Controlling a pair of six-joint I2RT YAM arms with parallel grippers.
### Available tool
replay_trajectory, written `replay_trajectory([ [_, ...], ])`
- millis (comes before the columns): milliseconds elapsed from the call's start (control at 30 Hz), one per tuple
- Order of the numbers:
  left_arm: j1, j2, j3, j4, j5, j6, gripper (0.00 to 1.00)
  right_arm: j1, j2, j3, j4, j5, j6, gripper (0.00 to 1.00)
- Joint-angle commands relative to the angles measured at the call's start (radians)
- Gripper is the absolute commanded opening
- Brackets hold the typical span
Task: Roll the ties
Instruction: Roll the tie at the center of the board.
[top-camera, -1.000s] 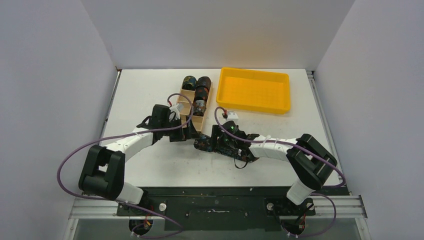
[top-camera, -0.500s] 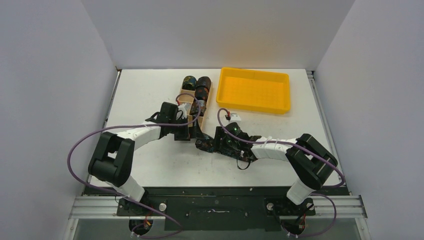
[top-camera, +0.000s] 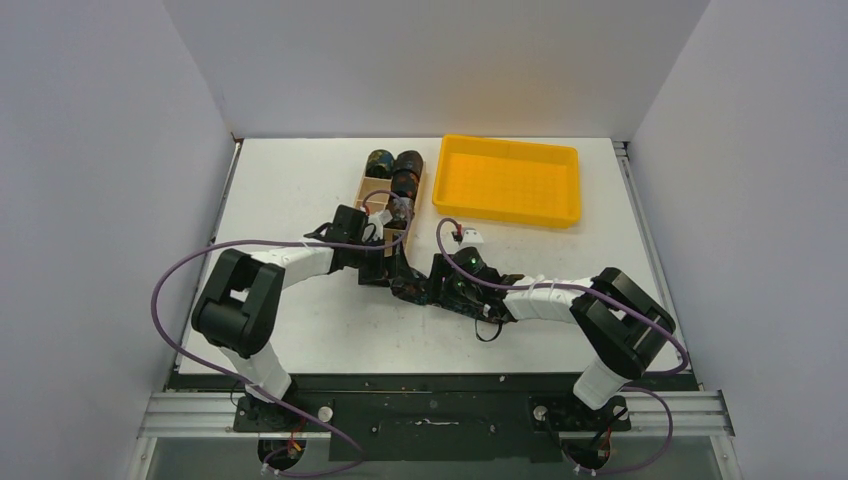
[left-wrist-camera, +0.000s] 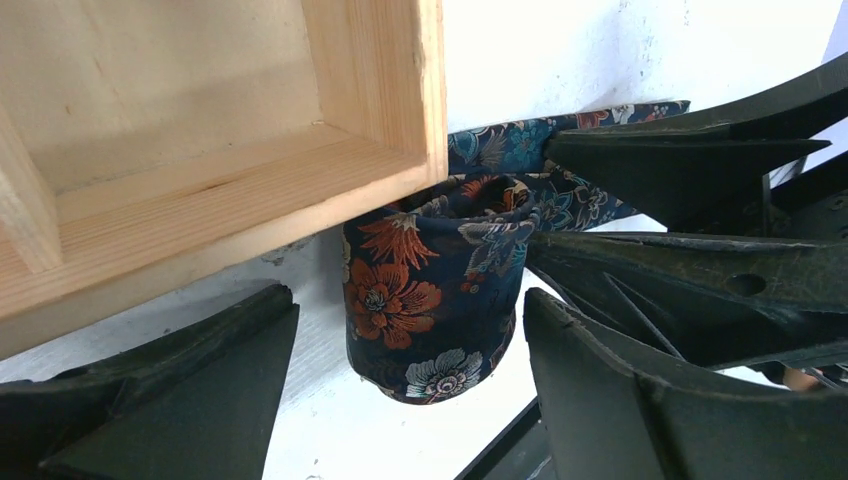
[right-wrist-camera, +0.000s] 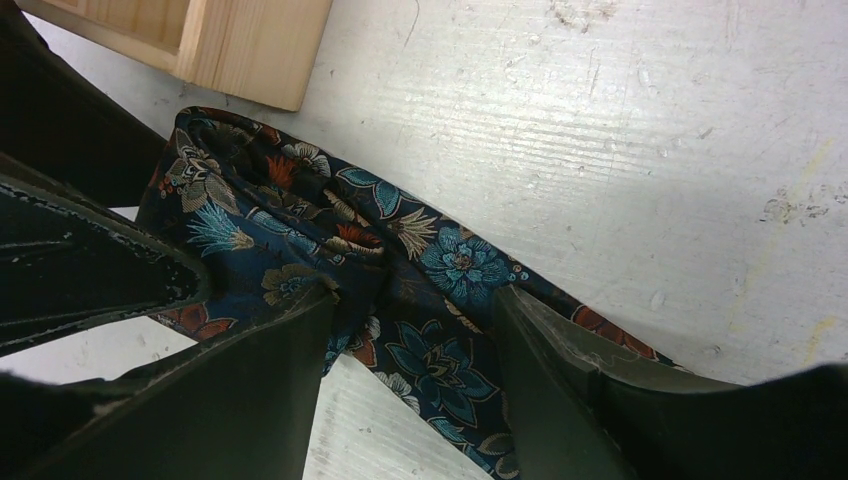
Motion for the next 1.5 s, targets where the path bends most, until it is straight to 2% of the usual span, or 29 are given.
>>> replay_trajectory([
  [0, -0.007, 0.035, 0.019, 0.053, 0.059, -0.035, 0.78, -0.007, 0.022, -0.027, -0.001, 0.011, -0.021, 0.60],
  [600, -0.011, 0.006, -0.082, 0.228, 0.154, -0.112, 0.35, -0.005, 0.003, -0.032, 0.002, 0.003, -0.021, 0.59],
  [733, -0.014, -0.018, -0.100, 0.248, 0.158, -0.126, 0.19, -0.005, -0.015, -0.025, -0.010, -0.002, -0.018, 0.60],
  [900, -0.020, -0.068, -0.134, 0.259, 0.139, -0.151, 0.00, -0.006, -0.117, -0.016, -0.081, 0.023, -0.021, 0.67],
  [1033, -0.020, -0.131, -0.181, 0.253, 0.095, -0.181, 0.00, -0.007, -0.263, -0.045, -0.172, 0.109, -0.052, 0.69],
  [1167, -0.023, -0.210, -0.237, 0.230, 0.028, -0.222, 0.00, -0.011, -0.405, -0.116, -0.263, 0.197, -0.077, 0.65],
  [1233, -0.026, -0.246, -0.247, 0.193, -0.042, -0.225, 0.00, -0.012, -0.425, -0.148, -0.284, 0.221, -0.075, 0.62],
  [1333, -0.036, -0.273, -0.213, 0.039, -0.146, -0.192, 0.00, -0.015, -0.423, -0.196, -0.277, 0.240, -0.061, 0.58],
  [1467, -0.046, -0.282, -0.184, -0.037, -0.195, -0.179, 0.00, -0.018, -0.402, -0.224, -0.229, 0.251, -0.041, 0.50],
])
